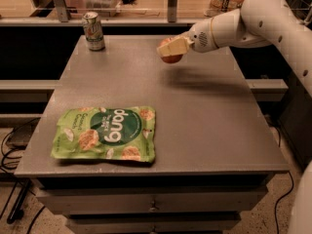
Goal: Move apple near green rice chip bag
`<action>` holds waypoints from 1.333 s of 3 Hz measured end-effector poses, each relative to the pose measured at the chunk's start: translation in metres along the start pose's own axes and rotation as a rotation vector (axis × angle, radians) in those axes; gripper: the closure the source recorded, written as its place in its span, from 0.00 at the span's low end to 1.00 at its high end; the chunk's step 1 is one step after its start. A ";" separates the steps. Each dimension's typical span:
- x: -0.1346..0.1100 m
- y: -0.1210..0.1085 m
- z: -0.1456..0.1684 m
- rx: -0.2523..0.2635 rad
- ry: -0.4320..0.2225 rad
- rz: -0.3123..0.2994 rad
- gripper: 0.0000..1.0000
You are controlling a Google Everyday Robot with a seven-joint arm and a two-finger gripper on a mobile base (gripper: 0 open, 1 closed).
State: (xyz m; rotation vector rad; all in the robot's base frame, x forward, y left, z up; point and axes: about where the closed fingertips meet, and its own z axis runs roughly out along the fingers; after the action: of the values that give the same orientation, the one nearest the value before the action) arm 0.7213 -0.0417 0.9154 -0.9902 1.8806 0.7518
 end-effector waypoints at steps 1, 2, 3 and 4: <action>0.001 0.010 -0.001 -0.025 0.017 0.000 1.00; 0.001 0.018 0.006 -0.050 0.036 -0.013 1.00; 0.005 0.051 0.010 -0.125 0.053 -0.036 1.00; 0.015 0.093 0.013 -0.219 0.065 -0.059 1.00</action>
Offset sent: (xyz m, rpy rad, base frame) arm -0.0188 0.0221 -0.0008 -0.0415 0.0299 0.0891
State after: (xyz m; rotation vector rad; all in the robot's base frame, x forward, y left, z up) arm 0.6422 0.0104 0.9065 -1.2150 1.8434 0.9144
